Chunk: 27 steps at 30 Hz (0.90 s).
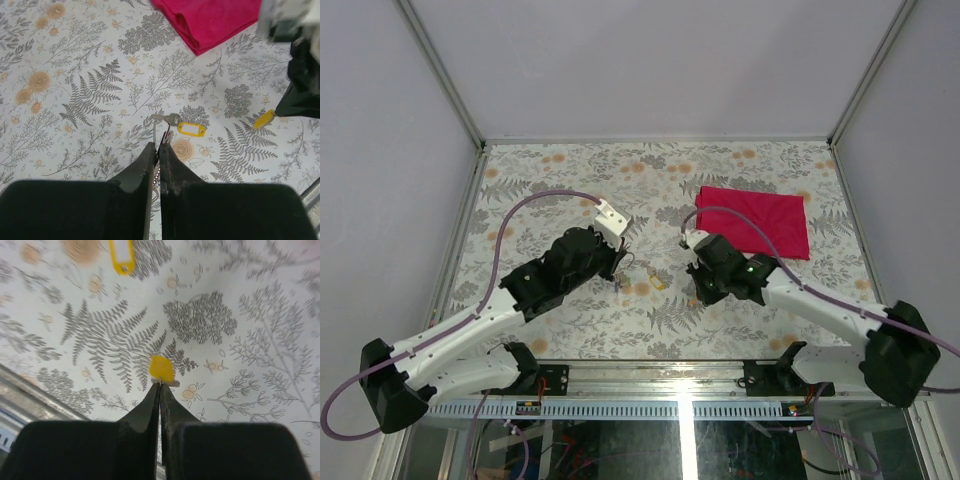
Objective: Put the keys on the keyring
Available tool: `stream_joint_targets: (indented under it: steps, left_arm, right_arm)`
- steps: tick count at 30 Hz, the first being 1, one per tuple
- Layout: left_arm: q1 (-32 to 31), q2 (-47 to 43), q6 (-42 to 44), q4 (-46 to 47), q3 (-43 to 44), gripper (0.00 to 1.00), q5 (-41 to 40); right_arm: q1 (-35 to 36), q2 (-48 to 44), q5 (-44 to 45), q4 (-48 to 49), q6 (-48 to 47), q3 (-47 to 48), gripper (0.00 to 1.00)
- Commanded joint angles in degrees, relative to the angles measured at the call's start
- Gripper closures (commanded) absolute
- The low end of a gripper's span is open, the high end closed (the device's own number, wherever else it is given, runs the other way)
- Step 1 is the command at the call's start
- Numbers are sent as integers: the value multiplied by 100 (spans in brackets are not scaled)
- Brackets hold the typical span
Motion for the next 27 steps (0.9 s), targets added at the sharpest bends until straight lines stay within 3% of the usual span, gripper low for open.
stream_joint_targets:
  steps: [1, 8, 16, 27]
  left_arm:
    - [43, -326, 111, 314, 220, 100, 333]
    - [43, -600, 234, 545, 412, 100, 953]
    - [42, -649, 611, 686, 758, 100, 1451]
    - [44, -560, 638, 907, 981, 100, 1705]
  right_arm:
    - [56, -1094, -159, 15, -471, 470, 100]
    - [56, -2365, -872, 820, -1652, 512, 100]
    - [56, -3610, -2215, 3194, -3027, -448, 100]
    - [62, -2756, -2658, 3351, -3328, 335, 100]
